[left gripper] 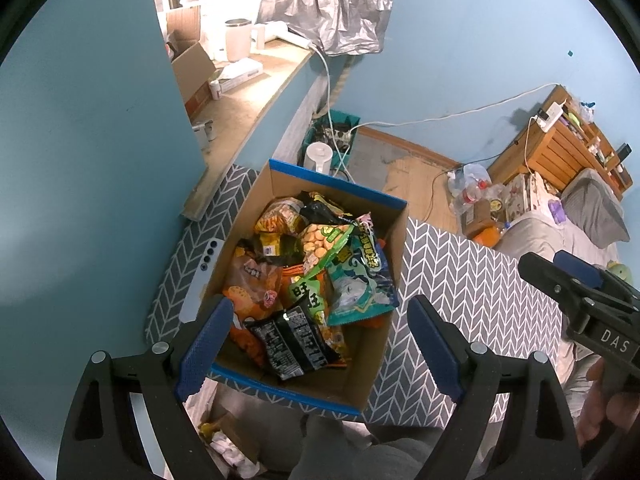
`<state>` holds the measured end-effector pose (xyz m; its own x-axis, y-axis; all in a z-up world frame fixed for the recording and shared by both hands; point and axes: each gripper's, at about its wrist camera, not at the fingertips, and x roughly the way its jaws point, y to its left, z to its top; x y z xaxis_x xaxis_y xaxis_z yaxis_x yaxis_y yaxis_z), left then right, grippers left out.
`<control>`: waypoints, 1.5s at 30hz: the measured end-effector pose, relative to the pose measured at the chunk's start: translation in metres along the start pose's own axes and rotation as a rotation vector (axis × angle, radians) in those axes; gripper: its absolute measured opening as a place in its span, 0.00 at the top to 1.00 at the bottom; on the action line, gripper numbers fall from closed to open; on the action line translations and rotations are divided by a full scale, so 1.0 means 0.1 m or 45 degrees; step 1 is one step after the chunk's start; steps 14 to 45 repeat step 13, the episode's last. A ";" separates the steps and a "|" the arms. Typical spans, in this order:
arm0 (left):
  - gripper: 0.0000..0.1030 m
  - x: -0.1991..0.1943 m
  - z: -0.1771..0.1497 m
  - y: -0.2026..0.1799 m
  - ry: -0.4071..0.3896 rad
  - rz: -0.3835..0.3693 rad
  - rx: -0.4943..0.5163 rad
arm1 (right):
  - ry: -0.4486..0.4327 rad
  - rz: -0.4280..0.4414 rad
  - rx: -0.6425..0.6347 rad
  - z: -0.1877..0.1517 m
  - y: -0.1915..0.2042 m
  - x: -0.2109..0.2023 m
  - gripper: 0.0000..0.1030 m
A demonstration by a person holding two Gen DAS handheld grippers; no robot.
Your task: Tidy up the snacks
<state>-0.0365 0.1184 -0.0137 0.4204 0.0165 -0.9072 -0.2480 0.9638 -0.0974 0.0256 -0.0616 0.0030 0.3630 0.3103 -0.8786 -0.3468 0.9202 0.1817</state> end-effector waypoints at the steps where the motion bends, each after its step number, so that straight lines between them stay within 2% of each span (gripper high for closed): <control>1: 0.13 0.00 0.00 0.00 0.000 0.000 -0.002 | 0.001 -0.001 0.000 0.00 0.00 0.00 0.21; 45: 0.13 0.01 -0.02 -0.03 0.009 0.003 -0.029 | 0.005 0.007 -0.012 0.08 0.01 0.04 0.21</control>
